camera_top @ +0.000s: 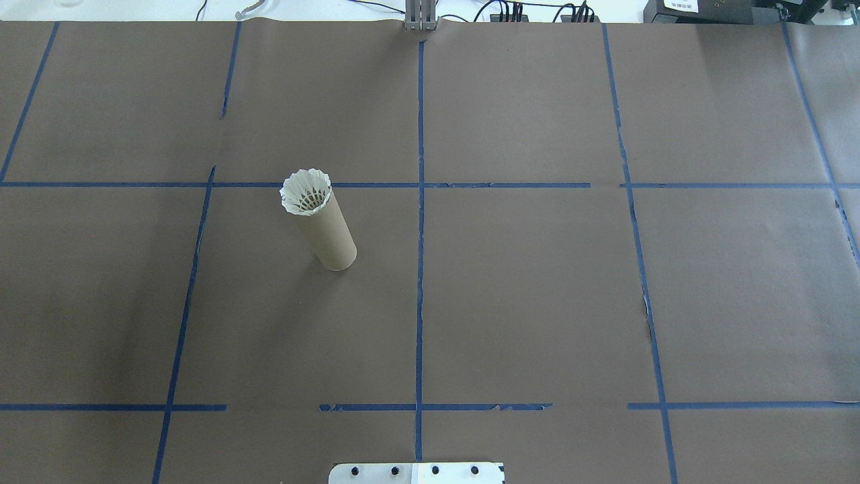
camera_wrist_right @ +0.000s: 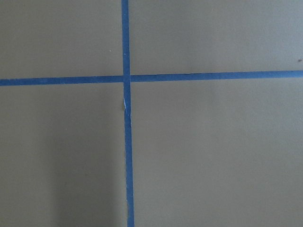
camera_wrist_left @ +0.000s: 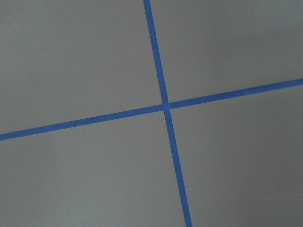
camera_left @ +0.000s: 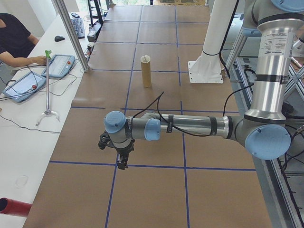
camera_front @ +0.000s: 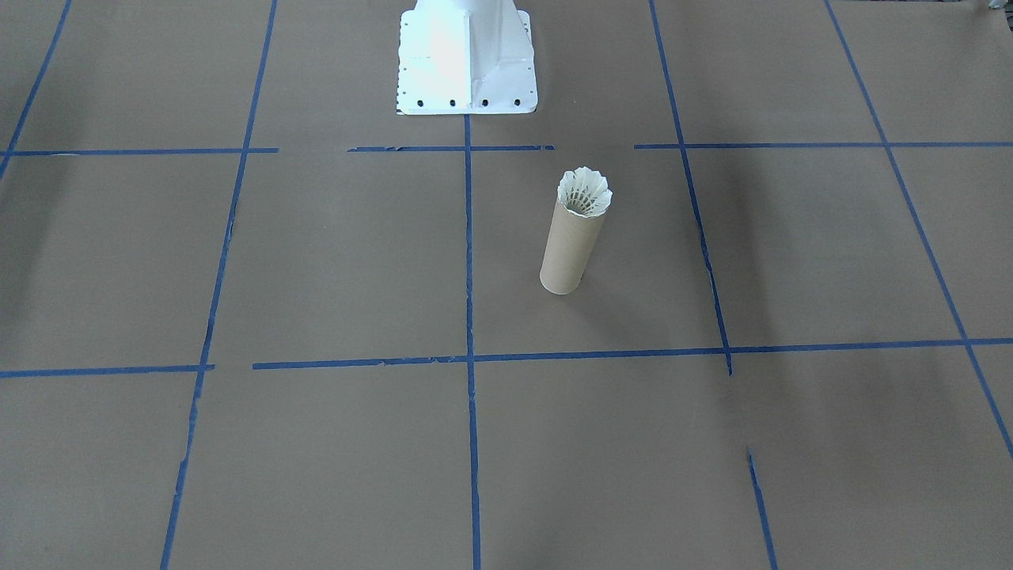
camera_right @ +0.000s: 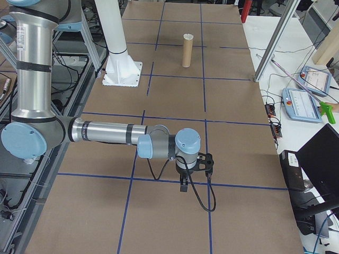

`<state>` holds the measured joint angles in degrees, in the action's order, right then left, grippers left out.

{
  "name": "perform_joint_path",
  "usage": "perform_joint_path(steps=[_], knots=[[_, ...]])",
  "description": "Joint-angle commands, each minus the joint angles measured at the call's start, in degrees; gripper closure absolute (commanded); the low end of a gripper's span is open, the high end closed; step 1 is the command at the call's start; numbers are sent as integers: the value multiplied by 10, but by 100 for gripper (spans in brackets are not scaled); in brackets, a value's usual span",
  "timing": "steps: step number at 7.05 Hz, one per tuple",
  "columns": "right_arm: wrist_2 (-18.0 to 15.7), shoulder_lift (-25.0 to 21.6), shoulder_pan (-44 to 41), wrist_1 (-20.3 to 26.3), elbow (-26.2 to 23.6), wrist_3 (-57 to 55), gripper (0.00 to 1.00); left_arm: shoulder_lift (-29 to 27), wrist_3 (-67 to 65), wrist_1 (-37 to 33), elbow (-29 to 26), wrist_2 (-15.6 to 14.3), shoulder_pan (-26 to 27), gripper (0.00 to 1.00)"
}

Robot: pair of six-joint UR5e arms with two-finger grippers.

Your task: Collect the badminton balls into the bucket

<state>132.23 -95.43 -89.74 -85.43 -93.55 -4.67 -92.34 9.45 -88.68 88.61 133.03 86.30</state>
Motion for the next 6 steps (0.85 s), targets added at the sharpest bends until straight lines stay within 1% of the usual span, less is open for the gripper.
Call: perform_joint_path(steps=[1,4,6], knots=[[0,1,-1,0,0,0,0,4,0,8,-3,21,1,0],[0,0,0,0,-1,0,0,3,-26,11,1,18,23,0],[0,1,0,0,-1,0,0,-2,-27,10,2,15,23,0]])
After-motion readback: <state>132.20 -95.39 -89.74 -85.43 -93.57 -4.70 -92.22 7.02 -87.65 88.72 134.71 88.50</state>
